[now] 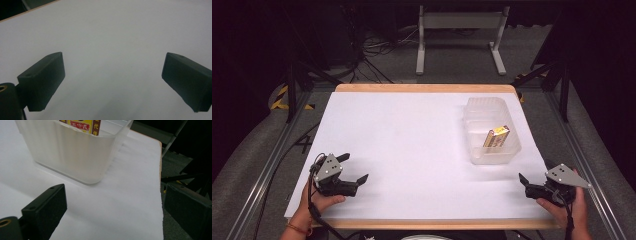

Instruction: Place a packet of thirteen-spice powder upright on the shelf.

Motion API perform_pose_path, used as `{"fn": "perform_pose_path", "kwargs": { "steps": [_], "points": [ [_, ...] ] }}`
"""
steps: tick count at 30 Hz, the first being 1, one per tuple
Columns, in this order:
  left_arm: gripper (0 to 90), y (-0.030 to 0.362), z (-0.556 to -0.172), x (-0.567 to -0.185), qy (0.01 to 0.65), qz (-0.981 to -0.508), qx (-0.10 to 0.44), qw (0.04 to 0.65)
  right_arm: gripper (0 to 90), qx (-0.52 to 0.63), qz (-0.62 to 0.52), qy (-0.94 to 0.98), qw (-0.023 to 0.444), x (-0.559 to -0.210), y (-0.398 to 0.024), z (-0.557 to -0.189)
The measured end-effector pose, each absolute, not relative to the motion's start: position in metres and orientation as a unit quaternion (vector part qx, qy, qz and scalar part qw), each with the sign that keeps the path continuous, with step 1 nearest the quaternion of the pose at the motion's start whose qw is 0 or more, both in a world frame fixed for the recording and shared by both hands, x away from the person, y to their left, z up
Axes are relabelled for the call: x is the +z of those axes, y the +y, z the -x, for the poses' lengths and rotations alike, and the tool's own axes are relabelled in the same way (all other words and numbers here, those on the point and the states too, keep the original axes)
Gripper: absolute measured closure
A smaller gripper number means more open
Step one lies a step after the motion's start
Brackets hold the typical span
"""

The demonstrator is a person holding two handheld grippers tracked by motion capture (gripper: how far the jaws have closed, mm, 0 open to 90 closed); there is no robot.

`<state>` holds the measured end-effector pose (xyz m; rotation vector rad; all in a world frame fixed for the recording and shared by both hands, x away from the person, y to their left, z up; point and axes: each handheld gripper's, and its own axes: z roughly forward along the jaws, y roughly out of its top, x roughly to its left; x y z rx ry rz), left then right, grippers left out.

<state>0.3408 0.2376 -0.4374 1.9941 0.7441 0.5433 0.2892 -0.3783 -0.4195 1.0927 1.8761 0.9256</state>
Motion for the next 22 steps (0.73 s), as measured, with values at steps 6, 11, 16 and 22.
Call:
{"fn": "perform_pose_path", "kwargs": {
  "steps": [6, 11, 16, 22],
  "points": [
    [5.2, 0.2347, -0.3426, -0.4377, 0.304, -0.81, 0.221, 0.451, 6.0, 0.364, -0.427, 0.74, 0.372, -0.4208, -0.378, -0.2893],
    [5.2, 0.2347, -0.3466, -0.4382, 0.306, -0.81, 0.221, 0.449, 6.1, 0.367, -0.425, 0.74, 0.371, -0.4191, -0.3761, -0.287],
    [5.3, 0.2343, -0.3475, -0.4375, 0.305, -0.809, 0.222, 0.451, 6.4, 0.367, -0.426, 0.743, 0.363, -0.4203, -0.3752, -0.2893],
    [5.2, 0.2349, -0.3474, -0.436, 0.31, -0.806, 0.221, 0.453, 6.4, 0.372, -0.423, 0.744, 0.359, -0.4197, -0.3739, -0.2885]
  ]
}}
